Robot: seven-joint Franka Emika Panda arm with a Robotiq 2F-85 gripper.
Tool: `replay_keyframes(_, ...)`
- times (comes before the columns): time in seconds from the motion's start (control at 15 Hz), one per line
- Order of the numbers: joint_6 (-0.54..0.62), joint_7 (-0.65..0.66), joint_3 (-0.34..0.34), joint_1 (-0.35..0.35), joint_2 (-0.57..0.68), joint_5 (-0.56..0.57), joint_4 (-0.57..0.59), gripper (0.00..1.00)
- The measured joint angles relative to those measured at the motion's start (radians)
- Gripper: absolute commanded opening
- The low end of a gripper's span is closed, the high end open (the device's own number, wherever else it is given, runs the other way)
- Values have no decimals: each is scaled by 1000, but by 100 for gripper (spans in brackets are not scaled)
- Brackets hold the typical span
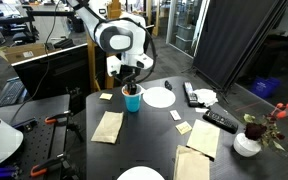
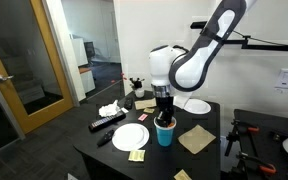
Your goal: Take the marker out of the cup and put it on the table
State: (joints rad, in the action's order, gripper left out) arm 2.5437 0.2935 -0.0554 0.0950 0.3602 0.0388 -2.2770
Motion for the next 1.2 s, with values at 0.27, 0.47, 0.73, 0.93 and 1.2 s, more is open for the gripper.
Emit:
replay_keyframes(0.27, -13, 0, 0, 0, 17, 0, 18, 2)
replay_keyframes(0.47, -22, 0, 0, 1, 23, 0, 29, 5)
replay_keyframes(0.73, -36, 0, 0, 2, 26, -1, 39, 5)
replay_keyframes(0.93, -62, 0, 0, 11, 11, -1, 45, 5)
replay_keyframes(1.2, -126, 0, -1, 26, -51, -1, 45, 5)
